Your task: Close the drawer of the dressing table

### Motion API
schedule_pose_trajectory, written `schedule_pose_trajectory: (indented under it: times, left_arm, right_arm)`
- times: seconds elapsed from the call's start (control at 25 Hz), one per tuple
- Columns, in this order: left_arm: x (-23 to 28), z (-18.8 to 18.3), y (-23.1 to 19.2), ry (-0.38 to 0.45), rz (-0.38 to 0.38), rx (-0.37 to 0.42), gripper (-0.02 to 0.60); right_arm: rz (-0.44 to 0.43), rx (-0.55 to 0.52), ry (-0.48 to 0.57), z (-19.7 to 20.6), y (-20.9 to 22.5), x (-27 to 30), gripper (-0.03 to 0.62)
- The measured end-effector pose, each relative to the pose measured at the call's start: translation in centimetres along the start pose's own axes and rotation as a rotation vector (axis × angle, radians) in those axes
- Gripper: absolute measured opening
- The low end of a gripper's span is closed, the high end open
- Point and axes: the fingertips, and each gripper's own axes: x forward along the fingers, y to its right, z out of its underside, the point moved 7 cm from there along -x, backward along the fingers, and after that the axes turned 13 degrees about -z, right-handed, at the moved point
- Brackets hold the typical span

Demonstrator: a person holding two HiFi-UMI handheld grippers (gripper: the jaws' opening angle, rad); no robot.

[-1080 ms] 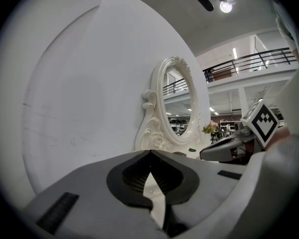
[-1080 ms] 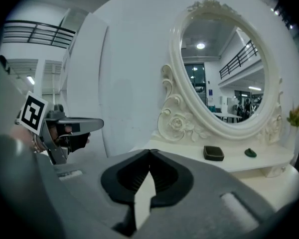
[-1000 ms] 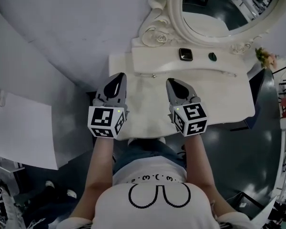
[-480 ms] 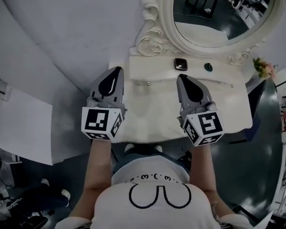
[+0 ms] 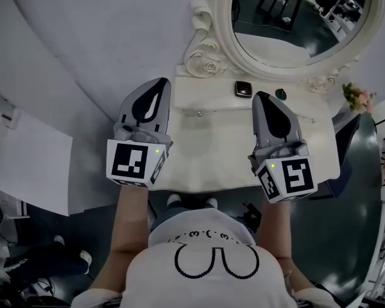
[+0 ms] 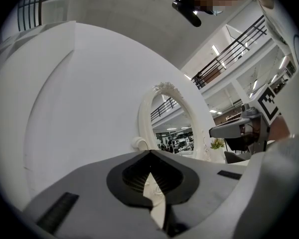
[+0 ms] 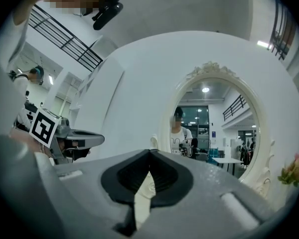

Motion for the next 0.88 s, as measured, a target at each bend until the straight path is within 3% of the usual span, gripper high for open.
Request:
schedule_pose_trajectory:
  times: [0.88]
  left_arm:
    - [-1.8, -1.3, 1.4, 0.016, 0.034, 0.014, -0.003]
  right_arm:
    - [0.013, -0.017, 0.025, -0.5, -1.2, -2.6, 0.0]
